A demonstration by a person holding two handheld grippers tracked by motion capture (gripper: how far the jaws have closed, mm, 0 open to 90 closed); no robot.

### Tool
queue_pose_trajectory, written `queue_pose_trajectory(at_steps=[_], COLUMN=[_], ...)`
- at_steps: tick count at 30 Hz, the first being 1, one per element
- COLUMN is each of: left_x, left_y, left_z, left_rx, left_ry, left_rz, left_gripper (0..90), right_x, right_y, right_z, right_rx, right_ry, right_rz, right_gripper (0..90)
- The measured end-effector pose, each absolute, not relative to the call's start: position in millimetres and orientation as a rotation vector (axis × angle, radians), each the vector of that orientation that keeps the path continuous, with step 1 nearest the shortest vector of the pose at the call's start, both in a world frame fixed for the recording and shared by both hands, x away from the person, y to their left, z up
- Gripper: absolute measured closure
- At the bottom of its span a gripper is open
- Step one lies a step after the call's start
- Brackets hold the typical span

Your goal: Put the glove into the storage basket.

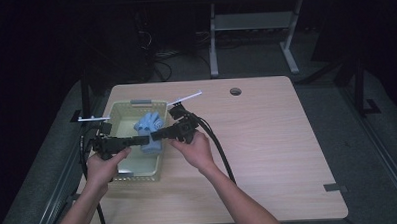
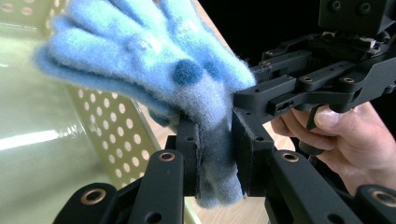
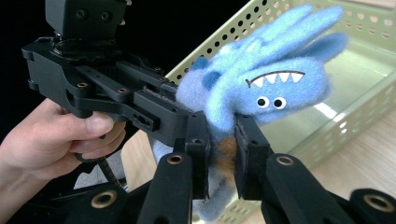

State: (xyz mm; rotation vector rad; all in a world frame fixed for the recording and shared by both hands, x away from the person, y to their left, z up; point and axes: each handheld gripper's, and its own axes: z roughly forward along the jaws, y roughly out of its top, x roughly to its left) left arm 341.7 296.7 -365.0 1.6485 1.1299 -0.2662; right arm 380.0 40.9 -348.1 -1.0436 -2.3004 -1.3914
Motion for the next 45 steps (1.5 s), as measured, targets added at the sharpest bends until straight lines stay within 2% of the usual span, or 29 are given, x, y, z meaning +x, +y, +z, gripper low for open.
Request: queue_pose_trajectory(at_steps=[45], left_x=[342.1], left_y=[353.4], left_z=[-375.5], left_rx=[1.74], left_ry=[1.251], left_rz=[-0.29], left_gripper=[73.3], right_x=[384.7], right_y=[103.8], right_z=[-377.5], right_rx=[-1.01], right_ry=[-2.254], right_rz=[-1.339], right_gripper=[77.7])
